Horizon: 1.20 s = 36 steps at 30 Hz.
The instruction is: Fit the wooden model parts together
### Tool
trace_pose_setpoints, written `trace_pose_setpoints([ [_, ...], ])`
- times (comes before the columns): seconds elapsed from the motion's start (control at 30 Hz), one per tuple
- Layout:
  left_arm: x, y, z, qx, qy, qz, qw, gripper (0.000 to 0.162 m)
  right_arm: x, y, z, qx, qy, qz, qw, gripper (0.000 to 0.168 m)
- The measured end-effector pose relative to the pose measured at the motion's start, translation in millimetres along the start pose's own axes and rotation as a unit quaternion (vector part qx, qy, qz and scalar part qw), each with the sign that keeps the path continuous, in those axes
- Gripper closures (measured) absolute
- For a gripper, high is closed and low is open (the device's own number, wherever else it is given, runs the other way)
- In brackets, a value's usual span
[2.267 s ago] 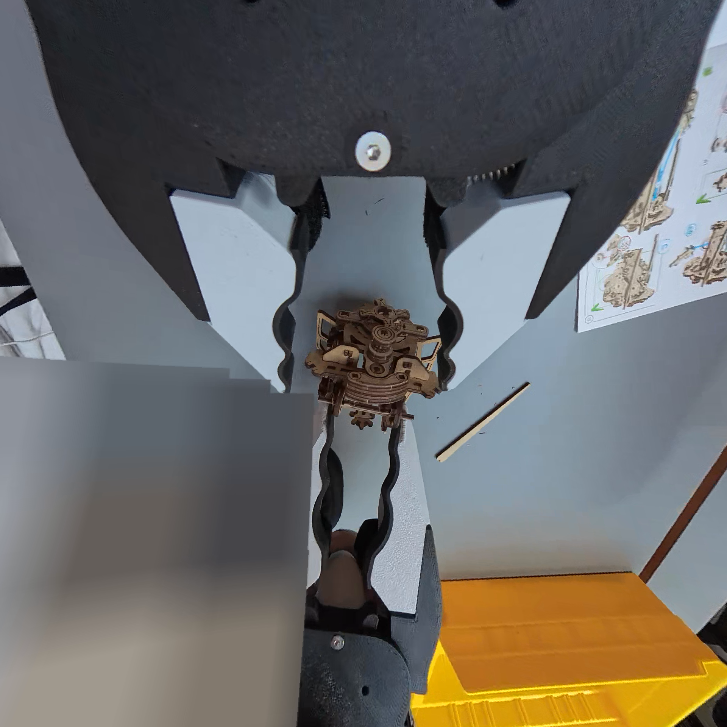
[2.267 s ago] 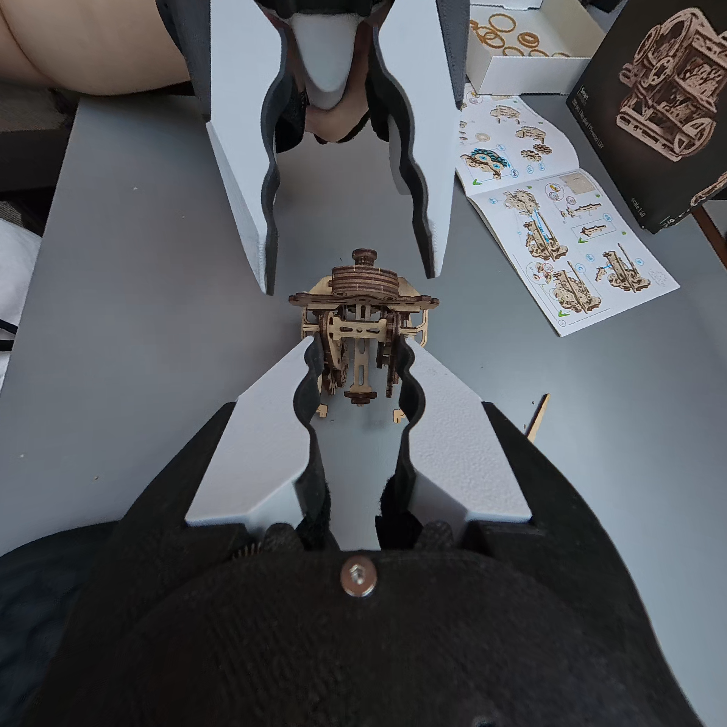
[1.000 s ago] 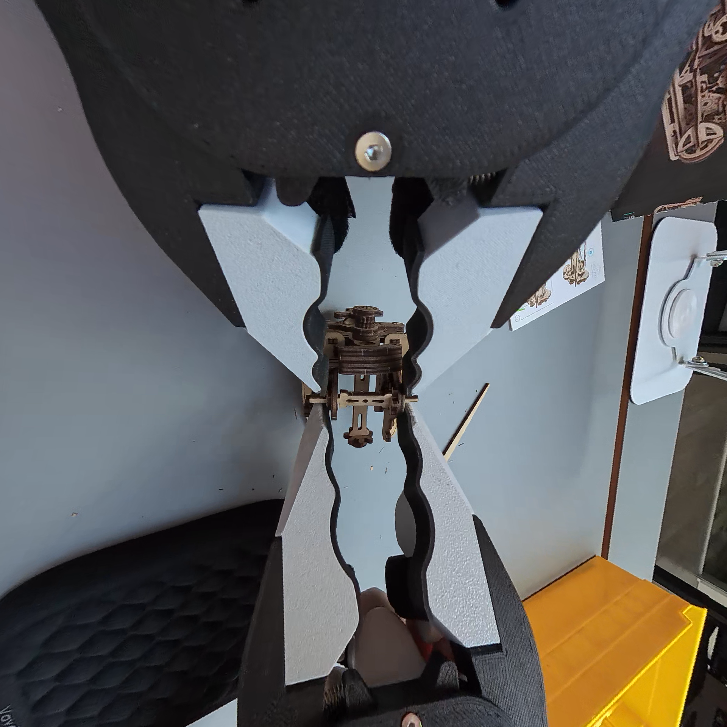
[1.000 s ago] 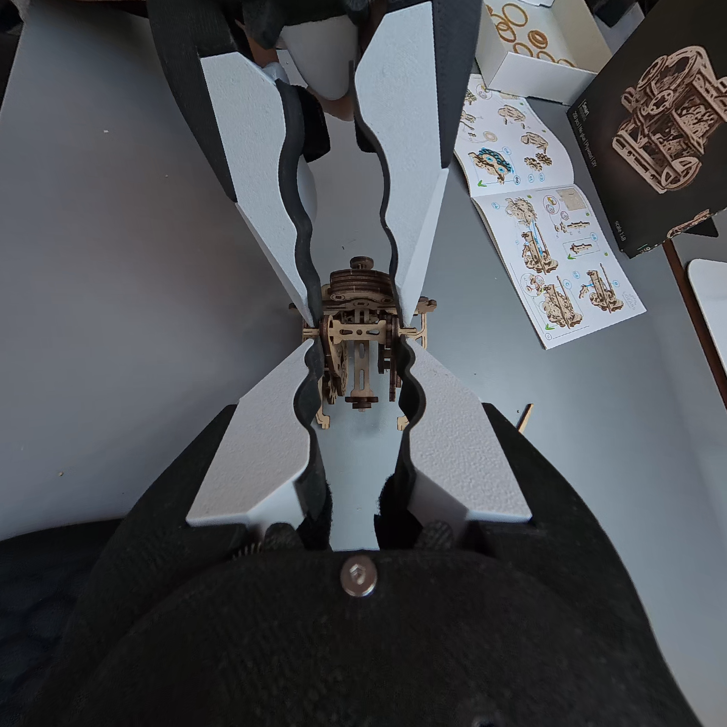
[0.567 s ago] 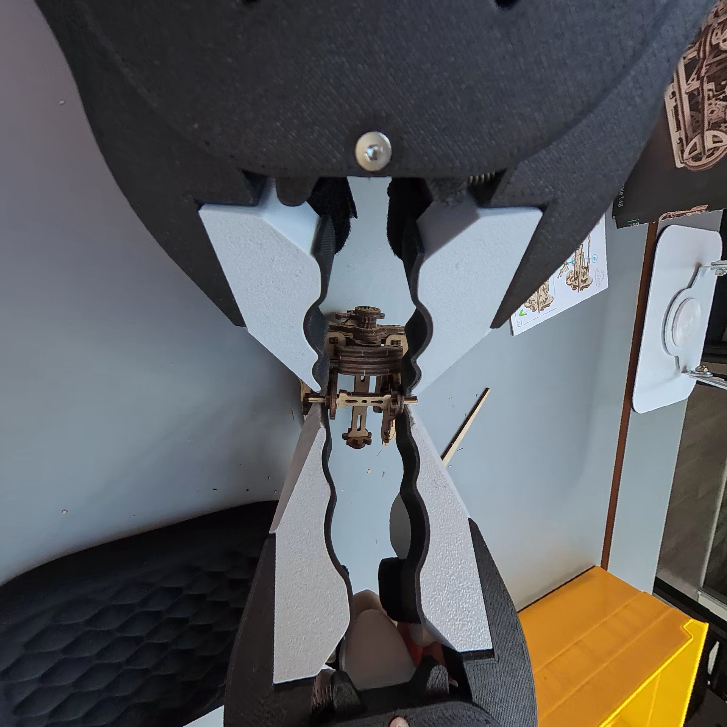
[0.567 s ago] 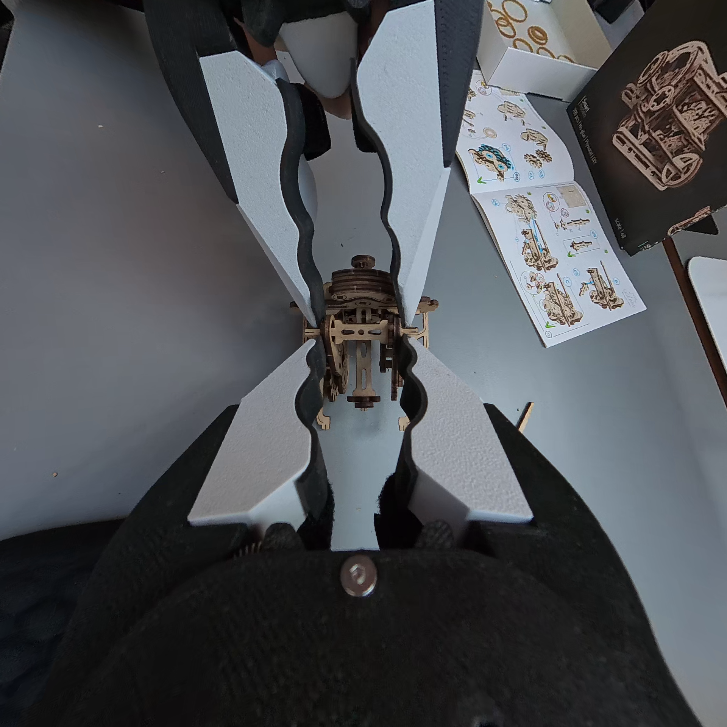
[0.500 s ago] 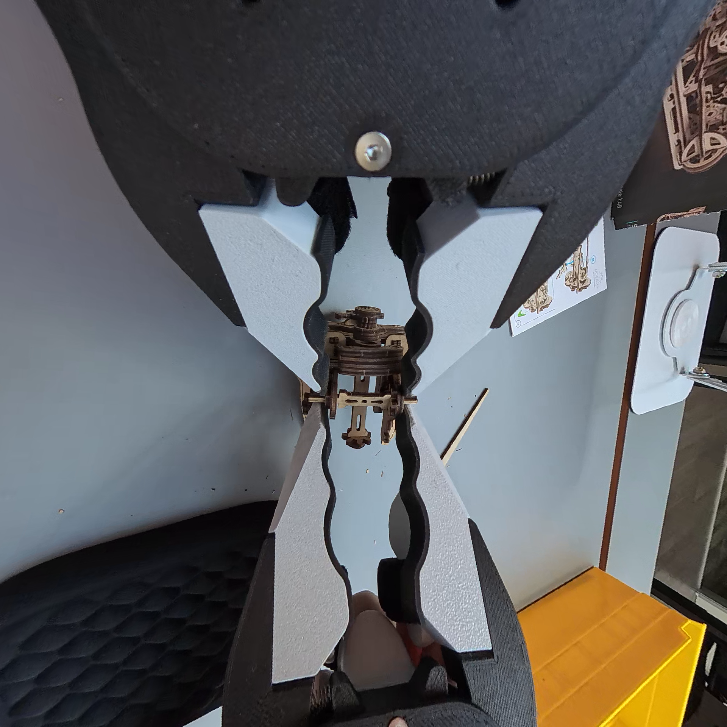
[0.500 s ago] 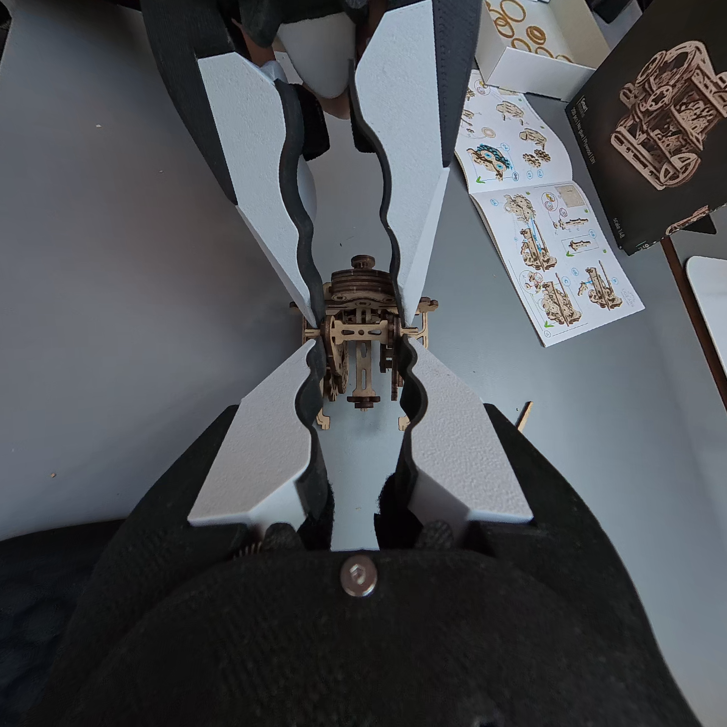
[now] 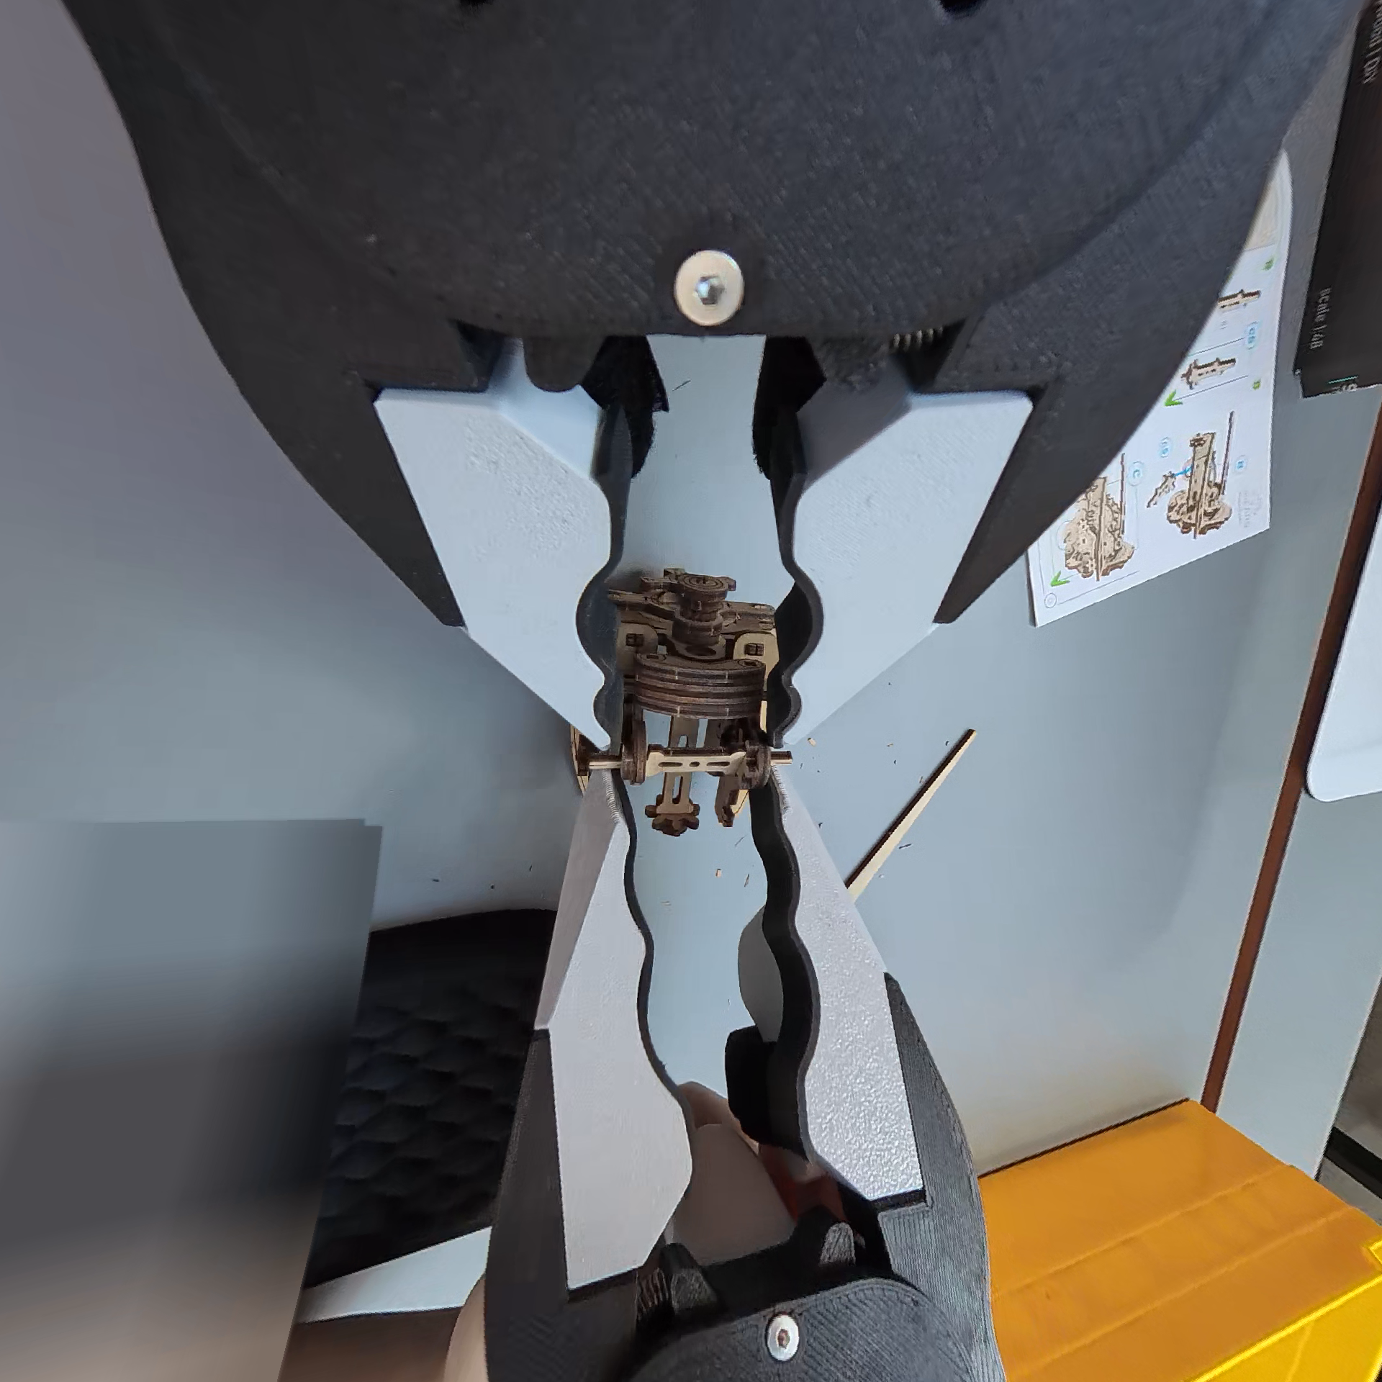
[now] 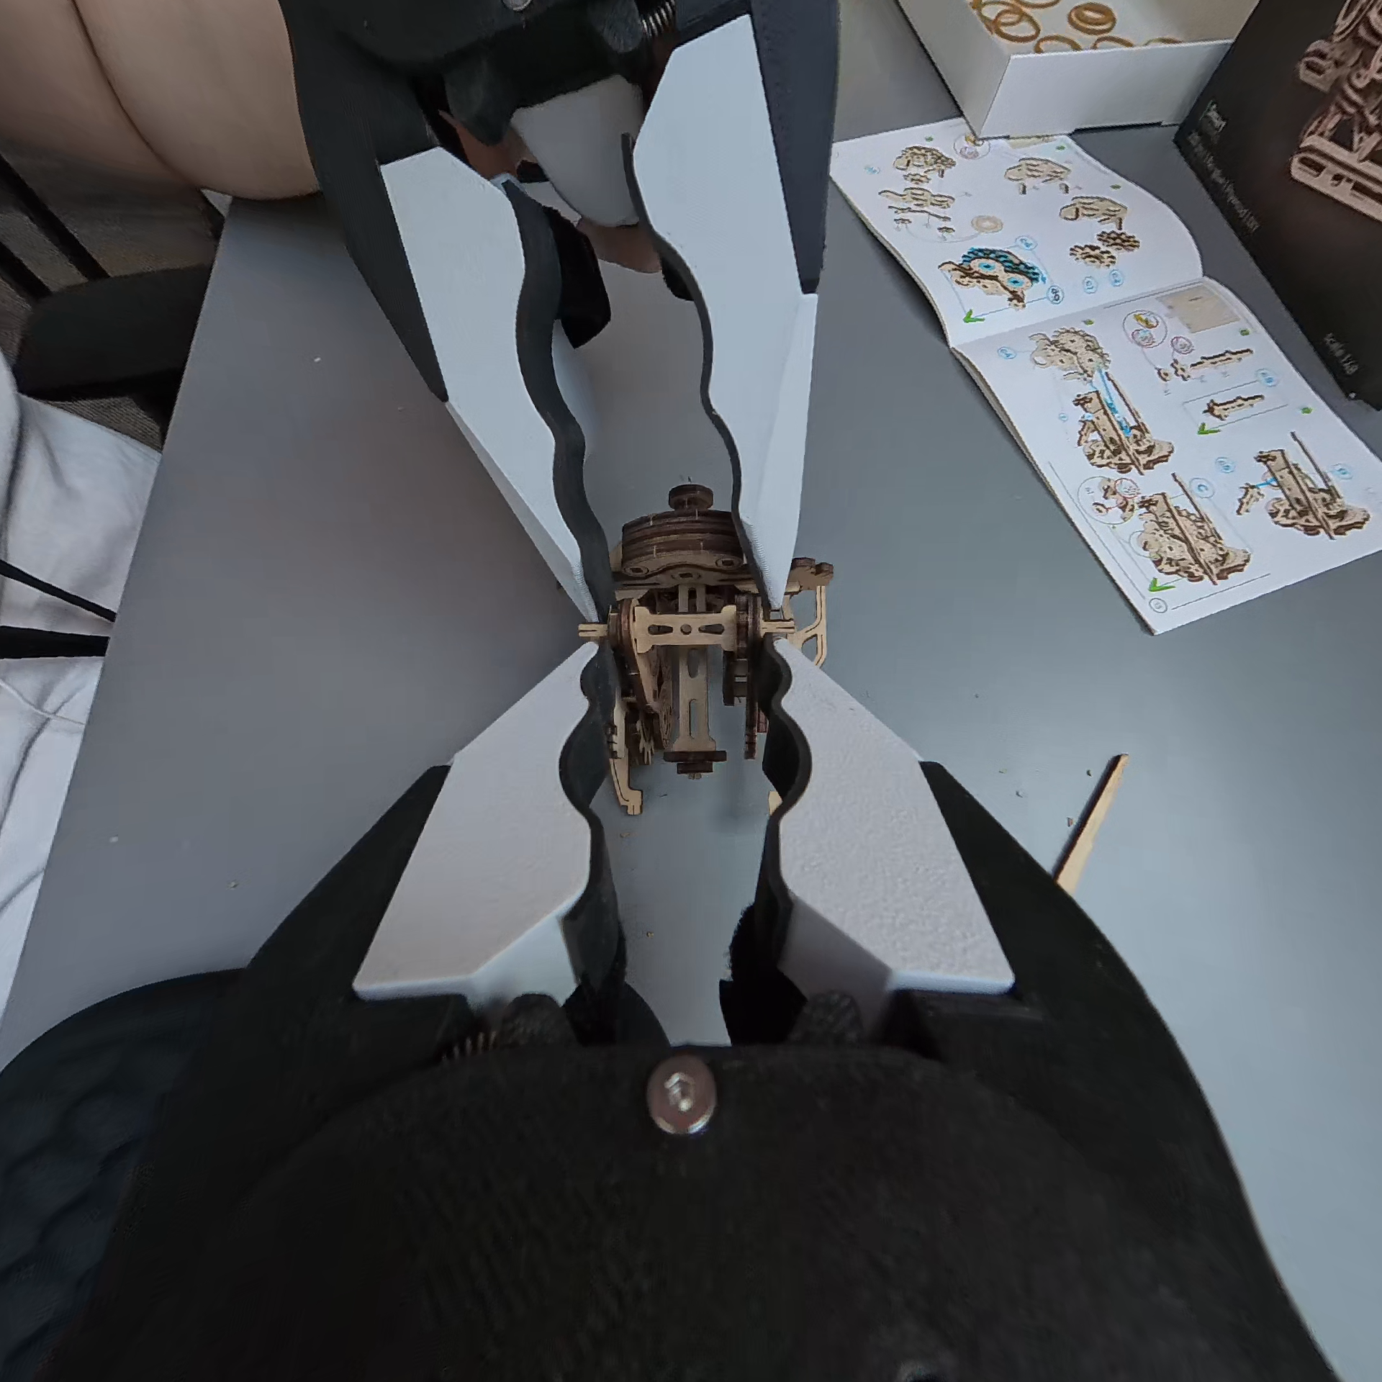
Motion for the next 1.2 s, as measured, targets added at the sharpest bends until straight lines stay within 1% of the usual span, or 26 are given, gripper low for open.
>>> trace_pose_setpoints([
  [0.07,-1,0,0,-0.004,-0.006,0.010,1.000,0.125,-1,-1,-1,0.017,-0.005,-0.013,1.000,0.131],
  [0.13,-2,0,0,-0.001,-0.007,0.010,1.000,0.126,-1,-2,-2,0.017,-0.010,-0.011,1.000,0.132],
  [0.33,-2,-1,0,0.019,-0.012,-0.001,1.000,0.126,0,-1,-2,-0.011,-0.012,0.027,1.000,0.131],
  [0.53,-3,-5,1,0.009,-0.011,-0.002,1.000,0.125,0,5,-4,-0.027,-0.003,0.063,0.998,0.131],
  [0.67,-3,-5,0,0.015,-0.007,-0.004,1.000,0.125,2,7,-4,-0.055,0.005,0.088,0.995,0.131],
  [0.9,-2,-6,-1,0.021,0.022,-0.017,0.999,0.125,1,8,-6,-0.072,0.017,0.099,0.992,0.131],
  [1.2,-3,-5,-1,0.011,0.013,-0.009,1.000,0.126,2,8,-6,-0.085,0.017,0.103,0.991,0.129],
])
Point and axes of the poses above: each gripper's, where its closed fingertips meet, z back along the fingers, x out of its top, y = z × x across the jaws, the point moved 5 cm from there along z, back along the fingers, and after that the axes turned 10 degrees about -z, right-handed, at the moved point
